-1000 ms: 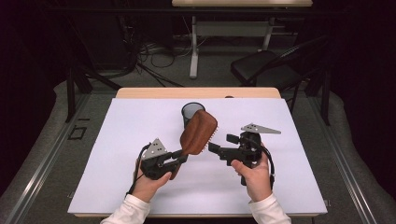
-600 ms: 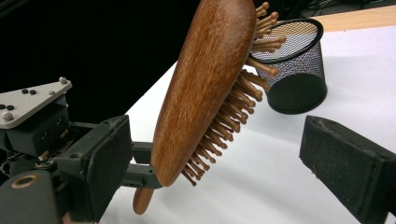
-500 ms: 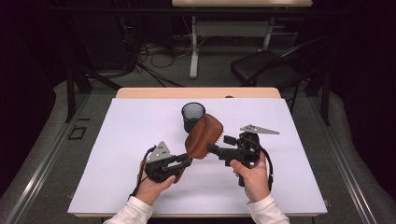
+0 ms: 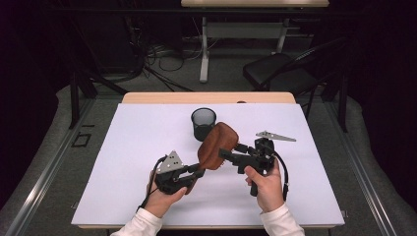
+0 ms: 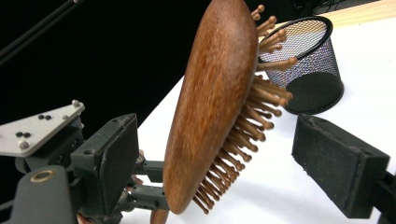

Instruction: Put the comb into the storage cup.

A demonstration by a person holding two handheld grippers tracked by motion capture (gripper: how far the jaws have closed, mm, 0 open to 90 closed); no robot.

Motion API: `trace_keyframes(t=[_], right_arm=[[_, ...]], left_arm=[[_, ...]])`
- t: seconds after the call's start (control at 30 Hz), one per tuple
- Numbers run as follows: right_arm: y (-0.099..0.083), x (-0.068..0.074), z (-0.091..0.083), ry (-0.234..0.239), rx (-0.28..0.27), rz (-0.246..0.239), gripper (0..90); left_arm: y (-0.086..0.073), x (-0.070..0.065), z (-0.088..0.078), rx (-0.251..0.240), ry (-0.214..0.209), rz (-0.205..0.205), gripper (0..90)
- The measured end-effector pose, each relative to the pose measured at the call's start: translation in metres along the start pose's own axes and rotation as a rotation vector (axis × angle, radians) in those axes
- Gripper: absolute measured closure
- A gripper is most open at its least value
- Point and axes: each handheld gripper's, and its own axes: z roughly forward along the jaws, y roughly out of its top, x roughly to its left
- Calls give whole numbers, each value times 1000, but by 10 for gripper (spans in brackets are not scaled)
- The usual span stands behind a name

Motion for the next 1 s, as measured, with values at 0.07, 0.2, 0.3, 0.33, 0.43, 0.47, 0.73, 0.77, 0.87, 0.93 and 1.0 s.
trace_keyframes(t=[0.07,0.2,0.3,0.33,0.43,0.47,0.73,0.77,0.87,0.93,1.0], right_arm=[[0,-1,0,3,-5,7,147],[0,-3,0,2,-3,17,150],[0,-5,0,4,-7,16,171],[0,-5,1,2,-8,16,179],[0,-7,2,-2,-15,21,198],[0,-7,2,0,-14,24,207],[0,-9,2,2,-29,48,286],[-1,-9,2,6,-31,58,295],[-1,-11,3,18,-36,84,315],[-1,-12,4,24,-34,93,316],[-2,-13,5,31,-27,105,315]], left_arm=[[0,-1,1,3,-2,-1,728],[-1,-2,2,7,-11,9,728],[-1,-4,4,10,-14,15,729],[-2,-5,4,13,-10,14,728],[-2,-6,5,13,-16,17,728],[-2,-6,6,14,-18,16,728],[-3,-9,8,15,-23,22,728],[-3,-9,8,16,-20,23,728],[-3,-10,8,17,-24,26,728],[-3,-10,9,17,-26,28,728],[-4,-10,9,18,-29,27,729]])
